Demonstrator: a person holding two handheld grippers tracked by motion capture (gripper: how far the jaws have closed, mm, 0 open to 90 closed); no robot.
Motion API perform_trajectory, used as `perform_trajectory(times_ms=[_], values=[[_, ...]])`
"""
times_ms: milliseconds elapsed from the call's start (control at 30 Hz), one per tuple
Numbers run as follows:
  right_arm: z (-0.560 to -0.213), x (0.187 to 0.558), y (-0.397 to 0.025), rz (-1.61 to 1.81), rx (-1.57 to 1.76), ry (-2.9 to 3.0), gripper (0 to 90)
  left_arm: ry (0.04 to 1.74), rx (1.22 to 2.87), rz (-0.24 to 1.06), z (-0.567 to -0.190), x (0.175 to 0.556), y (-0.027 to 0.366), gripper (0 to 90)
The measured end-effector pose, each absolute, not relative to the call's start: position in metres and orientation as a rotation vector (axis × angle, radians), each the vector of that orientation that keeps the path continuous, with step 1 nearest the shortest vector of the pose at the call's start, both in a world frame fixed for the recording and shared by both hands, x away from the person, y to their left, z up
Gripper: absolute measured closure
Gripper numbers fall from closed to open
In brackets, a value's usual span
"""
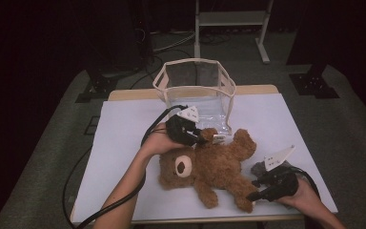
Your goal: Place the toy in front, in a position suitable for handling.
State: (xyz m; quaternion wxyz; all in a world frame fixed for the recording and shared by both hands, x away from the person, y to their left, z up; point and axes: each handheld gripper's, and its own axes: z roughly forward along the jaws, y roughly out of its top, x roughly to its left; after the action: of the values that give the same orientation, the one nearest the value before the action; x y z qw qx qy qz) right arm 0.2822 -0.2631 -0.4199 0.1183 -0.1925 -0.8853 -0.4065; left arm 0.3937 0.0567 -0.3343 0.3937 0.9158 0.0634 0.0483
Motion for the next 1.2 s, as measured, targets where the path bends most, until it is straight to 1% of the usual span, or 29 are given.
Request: perform_trajectory(times_ms=[67,200,233,300,467,600,700,867,1033,1200], values=[[-0.418,0.280,-0.265,-1.194,-0.566,-2.596,48.3,0.171,2.324,0.134,-0.333,0.392,0.061,60.4],[-0.409,0.276,-0.269,-1.232,-0.563,-2.610,42.4,0.180,2.312,0.146,-0.333,0.384,0.076,50.8],[-0.406,0.276,-0.269,-1.241,-0.560,-2.616,42.0,0.181,2.305,0.145,-0.333,0.383,0.079,47.1],[-0.401,0.276,-0.271,-1.261,-0.560,-2.611,42.3,0.182,2.283,0.139,-0.335,0.379,0.088,45.3],[-0.389,0.282,-0.271,-1.346,-0.597,-2.620,41.6,0.167,2.248,0.148,-0.340,0.366,0.110,37.4],[-0.390,0.292,-0.258,-1.372,-0.642,-2.686,41.6,0.151,2.243,0.159,-0.346,0.355,0.122,33.1],[-0.392,0.300,-0.248,-1.381,-0.641,-2.728,43.5,0.154,2.219,0.166,-0.352,0.347,0.134,32.7],[-0.394,0.307,-0.237,-1.385,-0.623,-2.773,43.4,0.159,2.195,0.196,-0.357,0.335,0.152,28.8],[-0.396,0.312,-0.230,-1.384,-0.615,-2.807,43.4,0.154,2.200,0.208,-0.365,0.326,0.157,27.4],[-0.396,0.318,-0.229,-1.382,-0.620,-2.810,43.4,0.152,2.193,0.211,-0.374,0.326,0.149,22.2]])
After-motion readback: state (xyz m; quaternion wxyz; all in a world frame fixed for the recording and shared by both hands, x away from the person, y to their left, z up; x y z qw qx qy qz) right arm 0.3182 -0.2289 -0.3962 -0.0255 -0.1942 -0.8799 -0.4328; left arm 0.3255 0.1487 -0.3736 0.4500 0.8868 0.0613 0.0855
